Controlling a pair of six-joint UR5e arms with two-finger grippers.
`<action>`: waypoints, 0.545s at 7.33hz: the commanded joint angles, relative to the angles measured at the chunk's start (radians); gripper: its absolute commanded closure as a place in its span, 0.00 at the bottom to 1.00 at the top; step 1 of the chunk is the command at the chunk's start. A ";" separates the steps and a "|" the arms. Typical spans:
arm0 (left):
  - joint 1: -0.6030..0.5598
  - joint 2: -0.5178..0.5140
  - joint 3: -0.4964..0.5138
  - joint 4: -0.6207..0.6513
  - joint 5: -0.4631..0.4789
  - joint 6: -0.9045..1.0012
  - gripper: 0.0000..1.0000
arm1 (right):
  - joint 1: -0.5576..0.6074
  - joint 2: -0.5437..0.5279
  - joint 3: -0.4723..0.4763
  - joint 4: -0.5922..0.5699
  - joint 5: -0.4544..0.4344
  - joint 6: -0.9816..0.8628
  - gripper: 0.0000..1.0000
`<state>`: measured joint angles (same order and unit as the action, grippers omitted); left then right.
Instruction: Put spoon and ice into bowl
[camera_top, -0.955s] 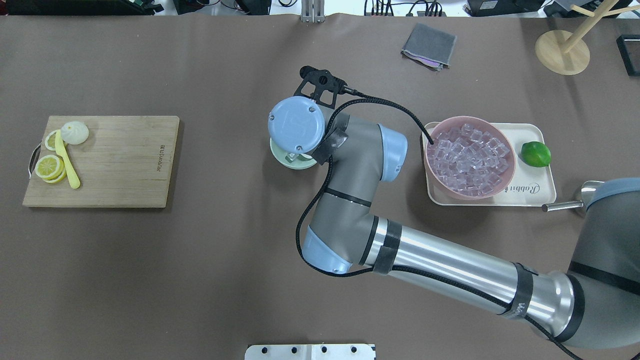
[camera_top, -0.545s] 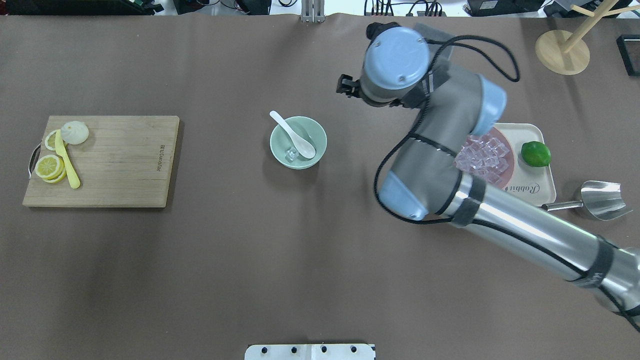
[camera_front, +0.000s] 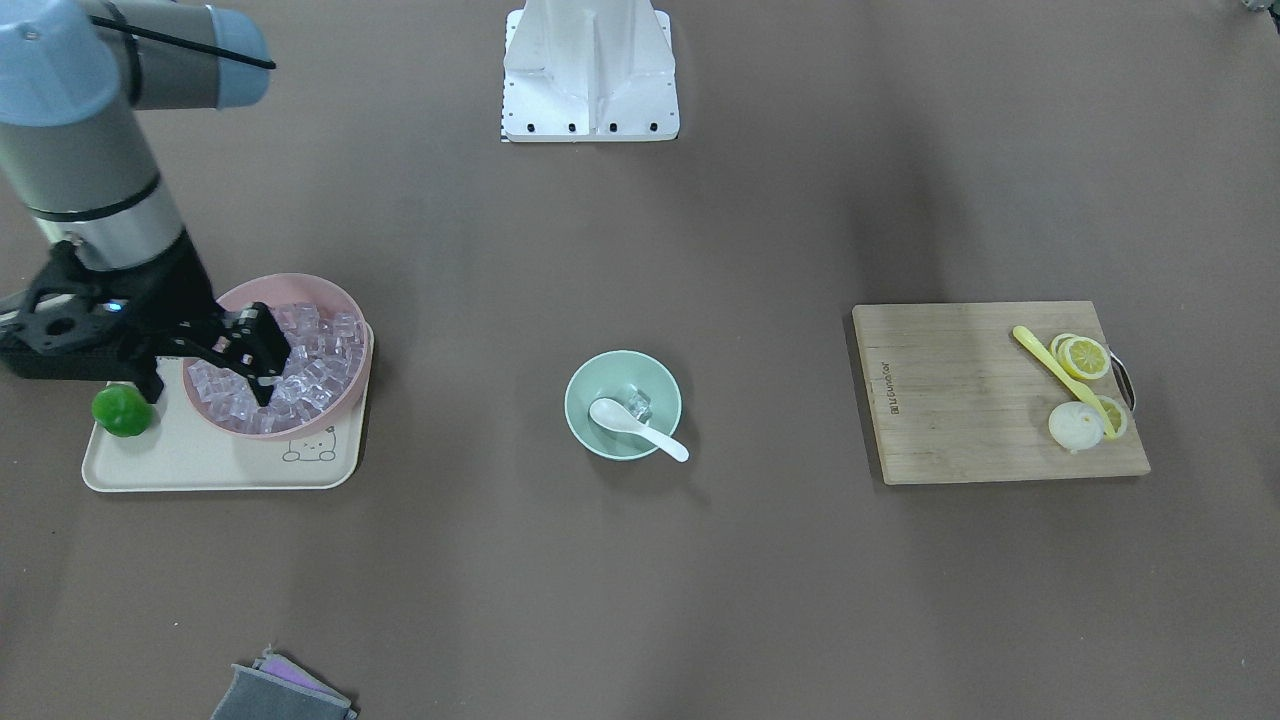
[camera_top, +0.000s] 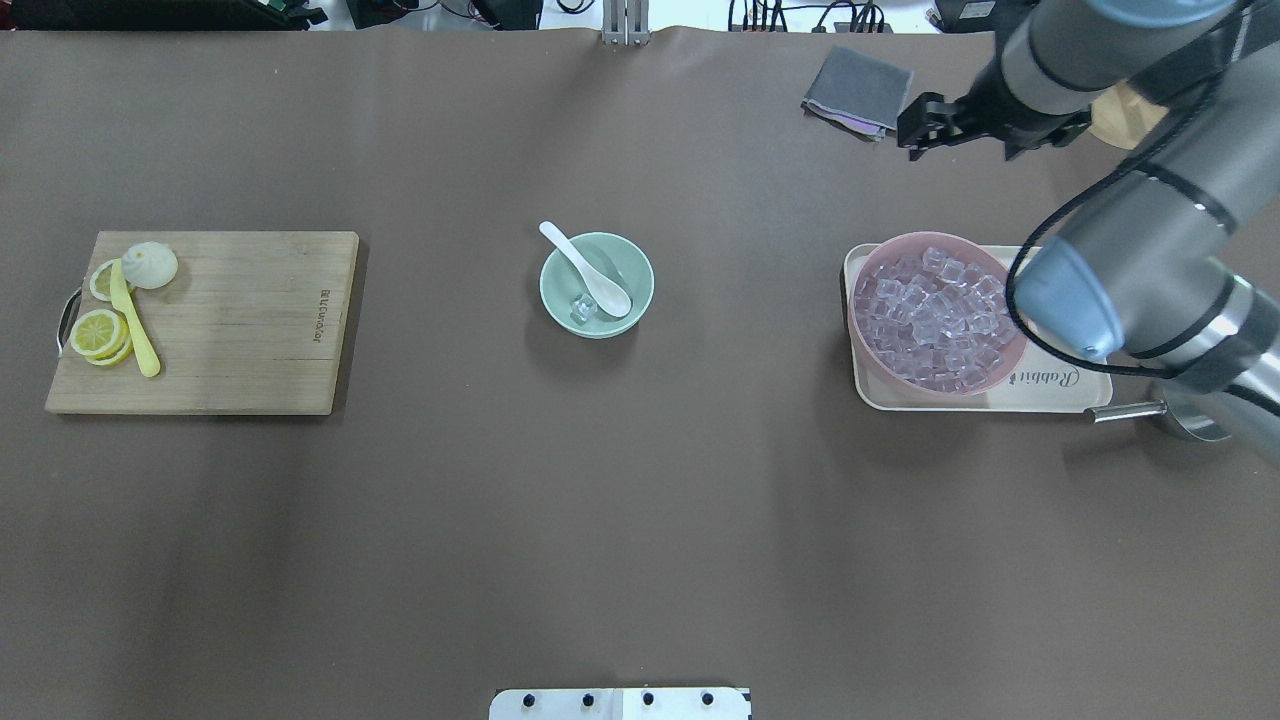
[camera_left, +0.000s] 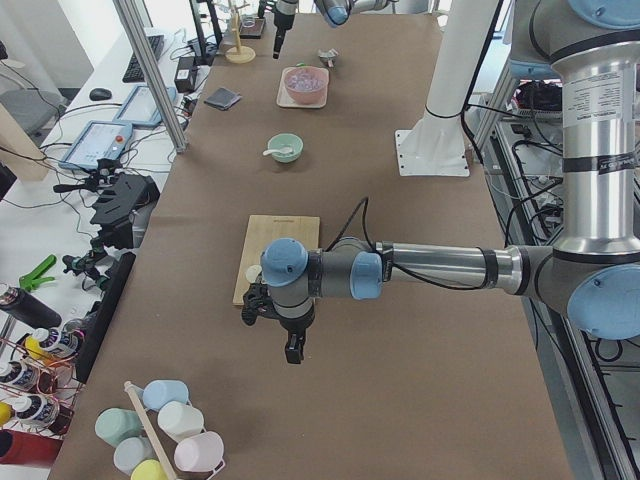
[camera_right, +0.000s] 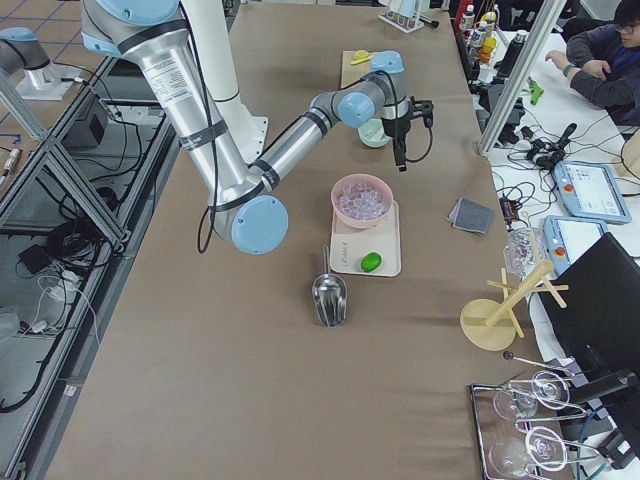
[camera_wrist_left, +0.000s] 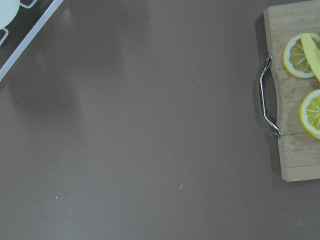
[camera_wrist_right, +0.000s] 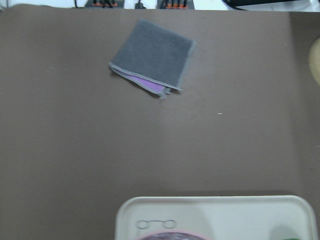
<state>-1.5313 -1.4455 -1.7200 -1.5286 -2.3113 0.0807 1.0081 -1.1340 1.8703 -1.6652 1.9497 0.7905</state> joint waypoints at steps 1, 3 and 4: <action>-0.003 0.007 0.002 -0.001 0.000 0.001 0.01 | 0.157 -0.239 0.113 -0.028 0.096 -0.286 0.00; -0.003 0.007 0.003 -0.001 0.000 0.001 0.01 | 0.257 -0.434 0.159 -0.028 0.106 -0.378 0.00; -0.003 0.007 0.005 -0.001 0.000 0.001 0.01 | 0.300 -0.514 0.155 -0.028 0.112 -0.429 0.00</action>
<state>-1.5339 -1.4391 -1.7167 -1.5294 -2.3117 0.0813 1.2480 -1.5392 2.0193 -1.6933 2.0525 0.4228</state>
